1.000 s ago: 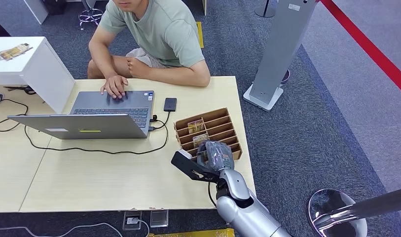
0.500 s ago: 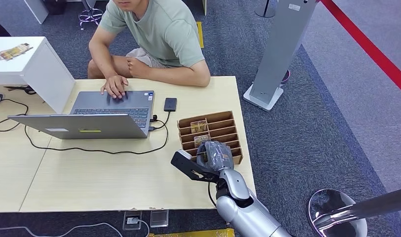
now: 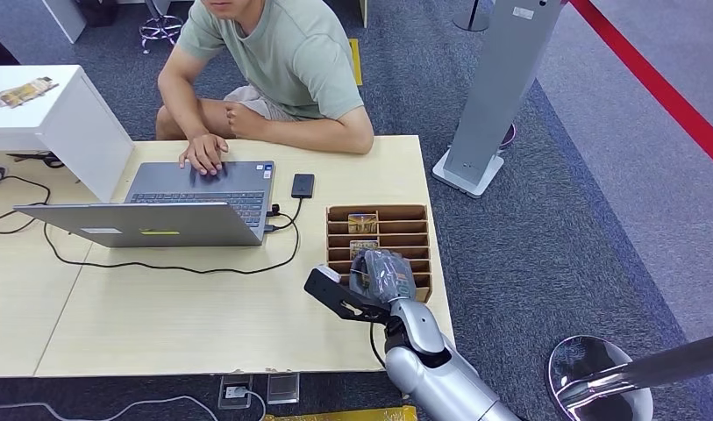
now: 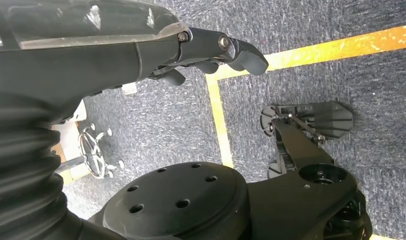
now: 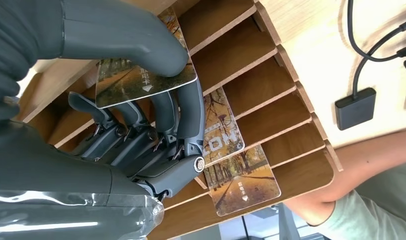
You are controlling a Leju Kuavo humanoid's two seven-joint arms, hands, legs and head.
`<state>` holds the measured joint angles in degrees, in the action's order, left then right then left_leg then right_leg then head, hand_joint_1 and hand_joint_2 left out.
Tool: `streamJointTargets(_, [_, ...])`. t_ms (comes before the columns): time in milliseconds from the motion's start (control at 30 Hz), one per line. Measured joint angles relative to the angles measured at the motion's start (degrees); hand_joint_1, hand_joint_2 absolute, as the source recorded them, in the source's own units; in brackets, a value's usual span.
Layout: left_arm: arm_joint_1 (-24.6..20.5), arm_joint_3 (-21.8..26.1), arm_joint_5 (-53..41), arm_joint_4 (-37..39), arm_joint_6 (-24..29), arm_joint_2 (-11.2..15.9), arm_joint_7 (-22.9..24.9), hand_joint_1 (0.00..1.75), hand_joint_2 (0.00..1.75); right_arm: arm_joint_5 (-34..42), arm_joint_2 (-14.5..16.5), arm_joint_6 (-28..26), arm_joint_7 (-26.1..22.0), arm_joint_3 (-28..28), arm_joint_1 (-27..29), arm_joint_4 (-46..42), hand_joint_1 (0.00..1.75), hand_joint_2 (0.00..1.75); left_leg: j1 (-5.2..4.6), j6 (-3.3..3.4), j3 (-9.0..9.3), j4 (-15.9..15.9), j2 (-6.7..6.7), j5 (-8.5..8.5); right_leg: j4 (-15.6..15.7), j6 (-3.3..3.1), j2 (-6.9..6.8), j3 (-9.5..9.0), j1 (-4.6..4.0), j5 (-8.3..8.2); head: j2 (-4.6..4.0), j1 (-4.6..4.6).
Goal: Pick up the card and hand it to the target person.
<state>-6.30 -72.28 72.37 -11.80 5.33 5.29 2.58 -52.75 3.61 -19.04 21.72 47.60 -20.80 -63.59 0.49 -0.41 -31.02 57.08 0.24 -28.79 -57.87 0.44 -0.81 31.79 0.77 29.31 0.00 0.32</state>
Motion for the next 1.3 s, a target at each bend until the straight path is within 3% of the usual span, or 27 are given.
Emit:
streamJointTargets(233, [0.02, 0.01, 0.01, 0.0, -0.07, 0.01, 0.0, 0.0, 1.75, 3.65, -0.41, -0.73, -6.42, -0.3, 0.6, -1.91, 1.71, 1.75, 0.0, 0.0, -0.02, 0.0, 0.0, 0.0, 0.0, 0.0, 0.0, 0.03, 0.0, 0.0, 0.0, -0.03])
streamJointTargets(467, [0.06, 0.02, 0.02, 0.0, -0.11, 0.02, -0.24, 0.0, 1.75, 6.19, -2.1, -9.16, -17.99, -1.47, 2.74, -9.5, 1.71, 1.75, 0.0, 0.0, -0.04, 0.0, 0.0, 0.0, 0.0, 0.0, 0.0, 0.05, 0.0, 0.0, 0.01, -0.01])
streamJointTargets(633, [0.07, 0.02, 0.02, 0.0, -0.11, 0.02, -0.37, 0.0, 1.75, 9.84, -3.31, -11.88, -22.75, -2.42, 4.15, -14.11, 1.71, 1.75, 0.0, 0.0, -0.04, 0.0, 0.01, -0.01, 0.01, 0.0, 0.01, 0.04, 0.0, 0.0, 0.0, 0.03])
streamJointTargets(900, [0.0, 0.01, -0.87, 0.0, -0.32, 0.08, -0.3, 0.0, 1.75, 15.59, -3.34, -5.56, -21.58, -2.6, 1.33, -13.61, 1.71, 1.75, 0.0, -0.02, -0.06, 0.0, 0.01, 0.01, -0.02, -0.01, 0.01, 0.03, 0.0, -0.01, 0.0, -0.03])
streamJointTargets(1133, [-0.25, -0.19, -2.57, 0.0, -0.79, 0.31, -0.26, 0.0, 1.75, 16.72, 1.41, -4.6, -19.56, -1.29, -10.47, -1.74, 1.71, 1.75, 0.0, -0.01, -0.1, 0.0, 0.0, 0.07, -0.08, -0.04, -0.02, 0.05, 0.0, -0.03, 0.01, -0.05])
streamJointTargets(1300, [-0.38, -0.6, -2.93, 0.0, -0.79, 0.43, -0.11, 0.0, 1.75, 14.4, 6.21, -5.53, -15.24, -0.16, -20.86, 11.03, 1.71, 1.75, 0.0, -0.01, -0.1, 0.0, -0.02, 0.09, -0.1, -0.04, -0.05, 0.06, -0.01, -0.03, 0.0, -0.04])
